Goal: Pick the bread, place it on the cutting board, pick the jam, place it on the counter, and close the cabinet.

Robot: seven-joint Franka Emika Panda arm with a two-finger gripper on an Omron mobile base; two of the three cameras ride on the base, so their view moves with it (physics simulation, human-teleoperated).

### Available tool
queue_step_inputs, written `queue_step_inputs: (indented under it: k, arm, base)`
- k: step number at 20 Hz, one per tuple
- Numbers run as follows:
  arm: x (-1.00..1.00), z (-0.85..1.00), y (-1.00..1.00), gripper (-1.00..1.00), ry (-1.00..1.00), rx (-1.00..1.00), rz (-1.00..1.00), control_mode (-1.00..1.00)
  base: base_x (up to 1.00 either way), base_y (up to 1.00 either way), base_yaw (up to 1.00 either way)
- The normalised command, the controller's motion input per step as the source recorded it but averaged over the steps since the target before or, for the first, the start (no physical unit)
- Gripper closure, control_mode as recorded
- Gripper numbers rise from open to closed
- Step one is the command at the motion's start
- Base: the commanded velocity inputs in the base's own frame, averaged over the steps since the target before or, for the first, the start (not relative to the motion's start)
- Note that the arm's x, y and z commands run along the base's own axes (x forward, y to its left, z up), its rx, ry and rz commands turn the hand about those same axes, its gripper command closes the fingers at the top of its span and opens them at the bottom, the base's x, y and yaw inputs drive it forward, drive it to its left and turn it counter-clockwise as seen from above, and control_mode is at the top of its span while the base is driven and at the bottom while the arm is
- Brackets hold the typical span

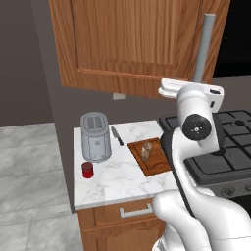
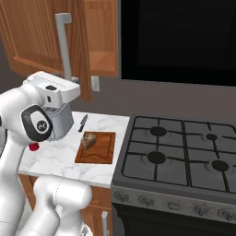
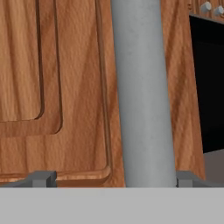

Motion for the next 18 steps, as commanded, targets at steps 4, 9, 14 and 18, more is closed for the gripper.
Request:
queue_step_inputs:
  k: [4,9,14,18]
  arm:
    - [0.32,0.00,-0.03,-1.00,0.00,0.00,0.03,-1.00]
    - [0.33,0.00,-0.05,-1.00,0.00,0.00,0.04,-1.00]
    - [0.32,0.00,-0.04,-1.00,0.00,0.00,0.04,-1.00]
    - [0.30,0.00,-0.04,-1.00,0.00,0.00,0.04,-1.00]
  base:
    - [0.00,0.00,0.00]
    - [0.00,0.00,0.00]
    - [0.00,0.00,0.00]
    - [0.00,0.00,0.00]
